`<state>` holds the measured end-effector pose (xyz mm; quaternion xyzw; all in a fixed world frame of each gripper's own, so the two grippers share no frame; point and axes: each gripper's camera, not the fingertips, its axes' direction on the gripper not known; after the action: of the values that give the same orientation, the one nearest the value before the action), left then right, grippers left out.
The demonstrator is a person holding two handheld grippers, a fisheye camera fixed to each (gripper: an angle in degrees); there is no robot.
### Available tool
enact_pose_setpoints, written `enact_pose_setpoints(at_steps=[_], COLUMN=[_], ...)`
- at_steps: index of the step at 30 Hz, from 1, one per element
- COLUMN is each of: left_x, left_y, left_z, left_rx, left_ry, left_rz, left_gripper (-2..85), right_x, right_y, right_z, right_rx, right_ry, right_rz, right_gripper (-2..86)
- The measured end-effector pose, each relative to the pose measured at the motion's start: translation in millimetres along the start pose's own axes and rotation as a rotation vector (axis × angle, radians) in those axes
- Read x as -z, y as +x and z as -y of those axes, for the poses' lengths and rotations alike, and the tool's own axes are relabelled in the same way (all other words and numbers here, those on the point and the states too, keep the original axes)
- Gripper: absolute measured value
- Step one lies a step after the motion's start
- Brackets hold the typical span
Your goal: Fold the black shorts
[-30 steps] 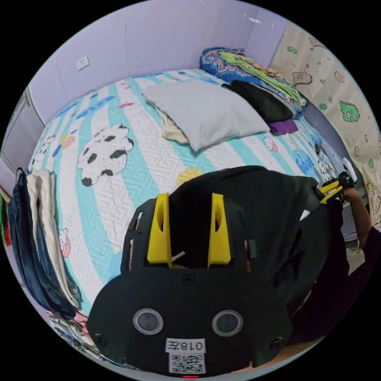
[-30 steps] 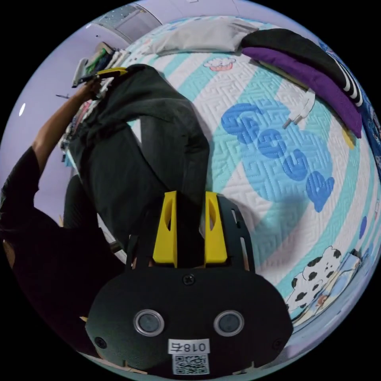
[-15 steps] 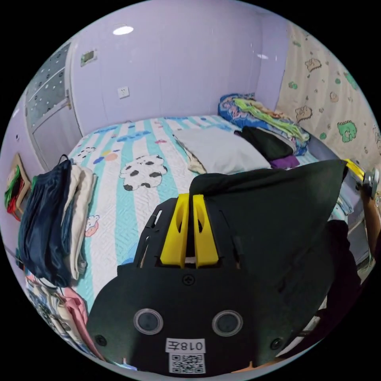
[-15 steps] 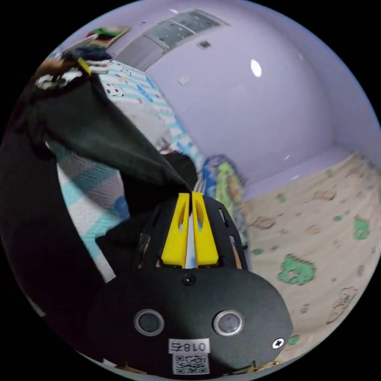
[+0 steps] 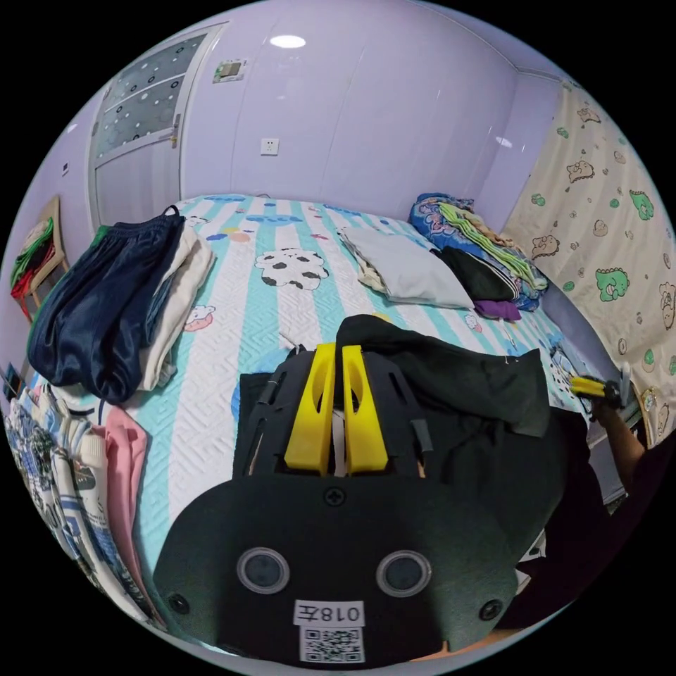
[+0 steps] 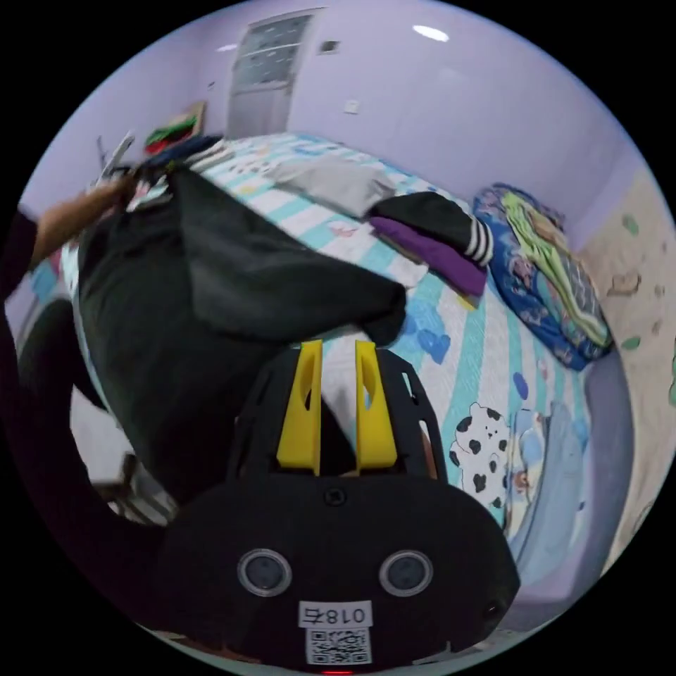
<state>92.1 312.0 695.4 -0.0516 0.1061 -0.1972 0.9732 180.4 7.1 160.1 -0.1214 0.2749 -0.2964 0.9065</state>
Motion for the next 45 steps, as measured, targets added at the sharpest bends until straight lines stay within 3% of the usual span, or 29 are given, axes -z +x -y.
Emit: enact_pose_setpoints(at_steps=[4,7,12,16,18,20,24,26,34,39,45], left_x=[5.1,7.9,16.4,24.2,26.9,26.7,17.8,16.5,13.1,10.6,9.2], left_y=[-2.8,-3.8,-0.5,12.1,20.9,26.1,30.0,26.6,29.0,36.6,39.7], left_z=[-11.2,-13.6,-4.9,-2.9,-11.0,-23.1,-58.7,-71.2,-83.6,-82.2,-85.5], left_rx=[0.023,0.027,-0.006,-0.050,-0.064,-0.072,-0.052,-0.023,0.030,0.027,0.013], left_ry=[-0.009,-0.017,-0.006,0.025,0.037,0.039,-0.015,-0.028,-0.040,-0.048,-0.043], left_rz=[0.006,0.012,0.006,-0.024,-0.056,-0.091,-0.118,-0.117,-0.084,-0.066,-0.082], left_gripper=[-0.8,-0.8,-0.8,-0.8,-0.8,-0.8,-0.8,-0.9,-1.0,-0.9,-0.9], right_x=[-67.3,-114.9,-77.4,12.5,29.7,27.2,-9.1,-12.3,-11.1,-51.0,-57.9], right_y=[90.1,106.9,110.5,84.9,73.1,68.7,80.7,92.8,188.2,248.7,296.3], right_z=[39.7,53.9,81.2,64.7,31.2,-9.8,-121.9,-157.1,-161.2,-170.9,-210.5], right_rx=[-0.291,-0.314,-0.116,0.188,0.278,0.317,0.232,0.132,-0.314,-0.621,-0.898], right_ry=[-0.144,-0.356,-0.325,0.033,0.105,0.043,-0.275,-0.327,-0.131,-0.209,-0.093], right_rz=[0.193,0.273,0.057,-0.404,-0.518,-0.529,-0.396,-0.326,0.023,0.168,0.354], right_gripper=[11.4,11.7,0.4,0.1,1.1,3.9,6.5,6.5,9.2,10.6,11.1])
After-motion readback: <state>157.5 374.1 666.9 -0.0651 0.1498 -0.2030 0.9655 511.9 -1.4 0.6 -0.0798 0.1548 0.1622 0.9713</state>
